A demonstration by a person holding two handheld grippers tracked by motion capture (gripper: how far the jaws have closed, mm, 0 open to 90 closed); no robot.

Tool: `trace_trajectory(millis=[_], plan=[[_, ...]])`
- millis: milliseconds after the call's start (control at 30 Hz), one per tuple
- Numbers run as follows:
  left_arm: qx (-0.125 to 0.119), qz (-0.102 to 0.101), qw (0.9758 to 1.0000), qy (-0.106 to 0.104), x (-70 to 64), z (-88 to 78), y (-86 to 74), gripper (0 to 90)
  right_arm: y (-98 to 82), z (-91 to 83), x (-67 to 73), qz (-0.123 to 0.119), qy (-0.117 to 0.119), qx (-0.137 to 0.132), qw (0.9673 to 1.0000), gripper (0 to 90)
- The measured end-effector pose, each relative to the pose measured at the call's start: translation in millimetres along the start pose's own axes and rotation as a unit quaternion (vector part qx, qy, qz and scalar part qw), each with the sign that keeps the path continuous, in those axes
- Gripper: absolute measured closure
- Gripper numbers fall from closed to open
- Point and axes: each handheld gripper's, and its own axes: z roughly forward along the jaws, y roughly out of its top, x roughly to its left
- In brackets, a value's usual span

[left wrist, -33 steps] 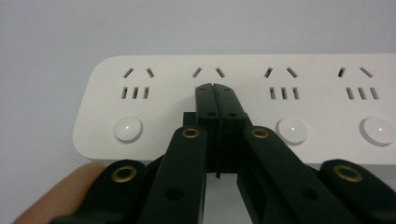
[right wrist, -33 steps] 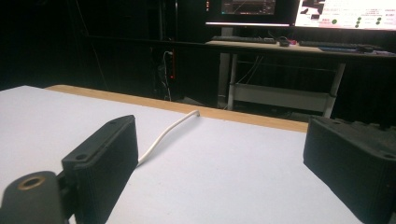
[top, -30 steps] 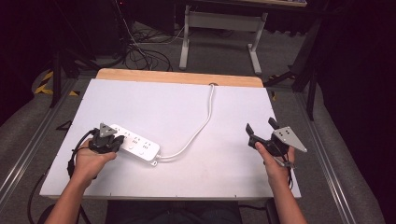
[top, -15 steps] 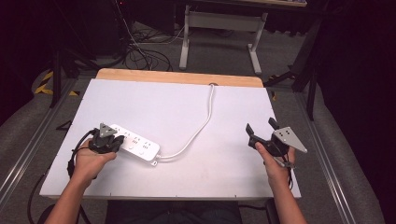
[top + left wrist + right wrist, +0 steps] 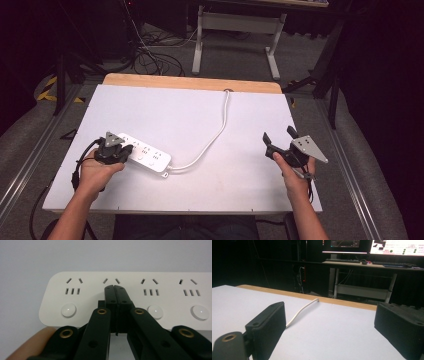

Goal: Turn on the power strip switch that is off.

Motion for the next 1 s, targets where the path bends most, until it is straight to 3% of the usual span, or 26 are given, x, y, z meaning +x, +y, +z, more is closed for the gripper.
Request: trace_trajectory(millis=[133, 300, 367, 433, 633, 833, 867, 1000], plan=[[-0.004, -0.006, 1.0, 0.0, 0.8, -0.1, -0.7, 90.0, 0.0, -0.2, 0.3, 0.0, 0.0, 0.0, 1.0, 10.9], [-0.016, -0.036, 0.9991, -0.015, 5.3, -2.7, -1.1, 89.2, -0.4, 0.6, 0.2, 0.0, -0.001, 0.002, 1.0, 10.9], [-0.034, -0.043, 0.9982, -0.022, 5.0, -6.1, -1.0, 89.1, -0.5, 0.8, 0.1, -0.001, 0.0, 0.002, 1.0, 10.9], [-0.064, -0.054, 0.9961, -0.027, 5.0, -11.9, 0.6, 89.0, -0.8, 1.1, -0.3, -0.001, 0.0, 0.002, 1.0, 10.9], [-0.12, -0.063, 0.9905, -0.018, 7.0, -23.7, 0.9, 87.7, -0.8, 0.8, -0.4, 0.0, 0.0, 0.003, 1.0, 10.9], [-0.181, -0.071, 0.9809, 0.002, 11.1, -36.6, -0.2, 84.2, -0.8, 1.0, -0.5, 0.0, 0.001, 0.003, 1.0, 10.9], [-0.193, -0.074, 0.9783, 0.007, 12.6, -39.0, -0.3, 83.6, -0.8, 1.0, -0.4, 0.0, 0.001, 0.003, 1.0, 10.9], [-0.215, -0.081, 0.973, 0.018, 16.8, -44.5, -0.8, 81.6, -0.9, 1.0, -0.2, 0.0, 0.001, 0.002, 1.0, 10.9]])
